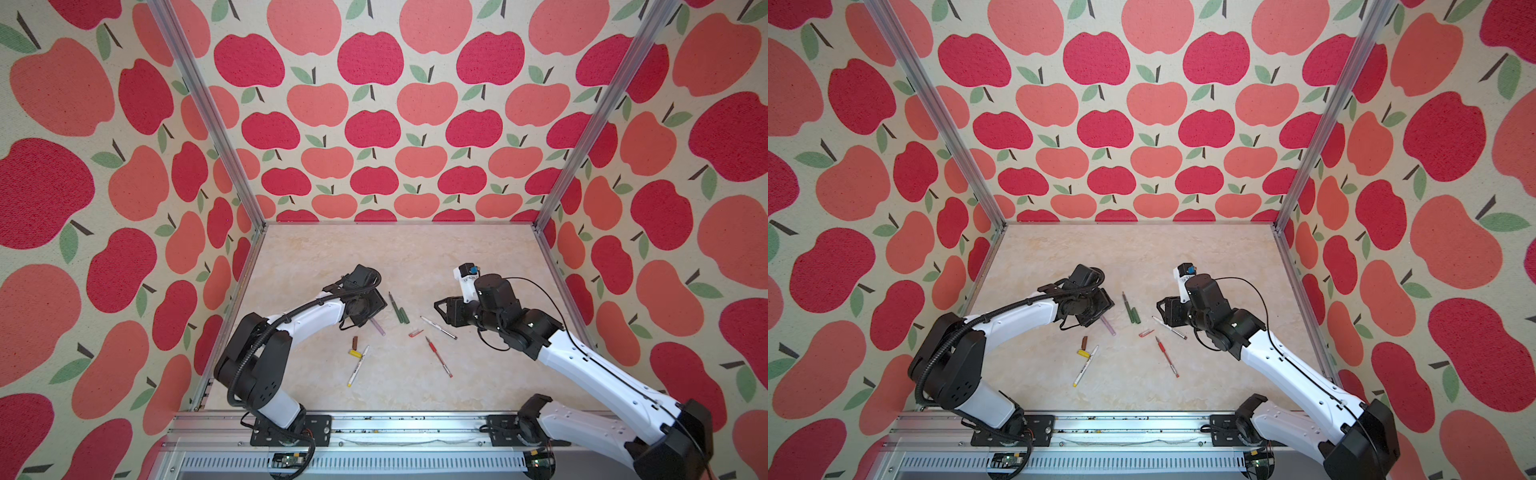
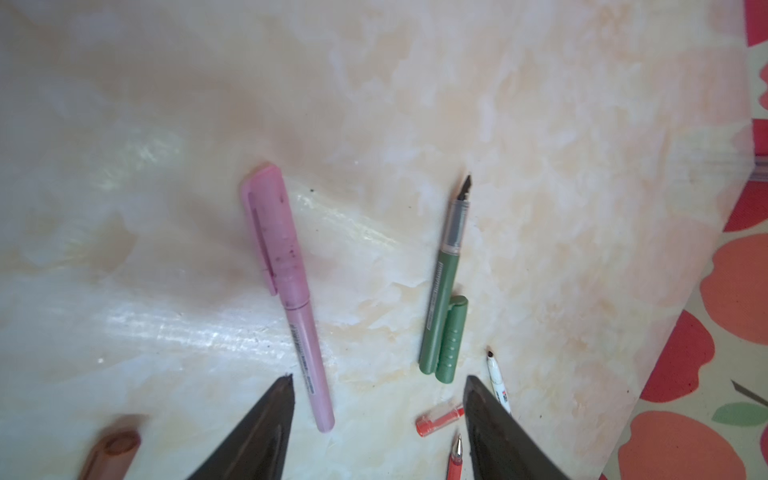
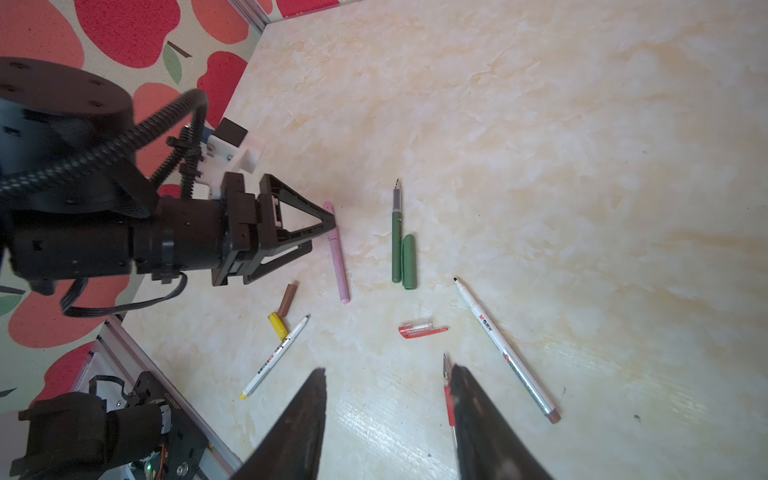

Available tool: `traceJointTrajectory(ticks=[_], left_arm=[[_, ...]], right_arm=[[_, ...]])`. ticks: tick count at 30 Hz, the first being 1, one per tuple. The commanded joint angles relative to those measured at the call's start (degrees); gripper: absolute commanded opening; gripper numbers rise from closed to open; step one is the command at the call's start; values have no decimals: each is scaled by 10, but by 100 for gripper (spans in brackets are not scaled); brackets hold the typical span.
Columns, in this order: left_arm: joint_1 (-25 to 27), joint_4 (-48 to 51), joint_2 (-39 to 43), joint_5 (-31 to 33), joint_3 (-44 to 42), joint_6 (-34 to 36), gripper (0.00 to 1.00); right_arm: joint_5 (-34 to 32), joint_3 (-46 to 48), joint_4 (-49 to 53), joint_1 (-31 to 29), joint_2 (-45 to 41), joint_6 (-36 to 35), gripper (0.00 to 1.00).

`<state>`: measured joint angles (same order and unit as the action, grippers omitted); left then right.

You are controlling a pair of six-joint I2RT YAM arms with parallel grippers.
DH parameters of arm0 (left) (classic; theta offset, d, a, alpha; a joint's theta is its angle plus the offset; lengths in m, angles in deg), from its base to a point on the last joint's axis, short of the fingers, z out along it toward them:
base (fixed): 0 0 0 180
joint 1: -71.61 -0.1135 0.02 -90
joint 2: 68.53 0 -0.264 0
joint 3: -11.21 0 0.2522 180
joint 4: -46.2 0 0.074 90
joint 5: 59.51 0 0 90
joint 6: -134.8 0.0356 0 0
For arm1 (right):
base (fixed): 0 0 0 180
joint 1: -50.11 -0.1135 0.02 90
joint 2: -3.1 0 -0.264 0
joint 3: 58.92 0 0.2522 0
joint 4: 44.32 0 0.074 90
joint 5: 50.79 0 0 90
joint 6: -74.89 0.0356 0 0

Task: Insert the pens into the pen caps
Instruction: 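Lower the capped pink pen to the table and open the left gripper, then move the right gripper down over the red gel pen while the left gripper withdraws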

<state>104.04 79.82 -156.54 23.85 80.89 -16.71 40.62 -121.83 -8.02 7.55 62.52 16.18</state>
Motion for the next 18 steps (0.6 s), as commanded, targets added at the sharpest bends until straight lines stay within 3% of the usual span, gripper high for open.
traceJointTrajectory(ticks=[1, 10, 14, 18], left_arm=[[1, -2, 70, 37, -19, 72, 74], [-14, 25, 295, 73, -106, 173, 83], [-53, 67, 396, 51, -148, 173, 94], [-108, 109, 475, 0, -183, 168, 96]], right_arm=[[-20, -12, 55, 5, -24, -1, 52], [-14, -26, 113, 2, -36, 56, 52], [-13, -36, 133, 0, -38, 67, 53], [-16, -35, 130, -1, -48, 69, 53]])
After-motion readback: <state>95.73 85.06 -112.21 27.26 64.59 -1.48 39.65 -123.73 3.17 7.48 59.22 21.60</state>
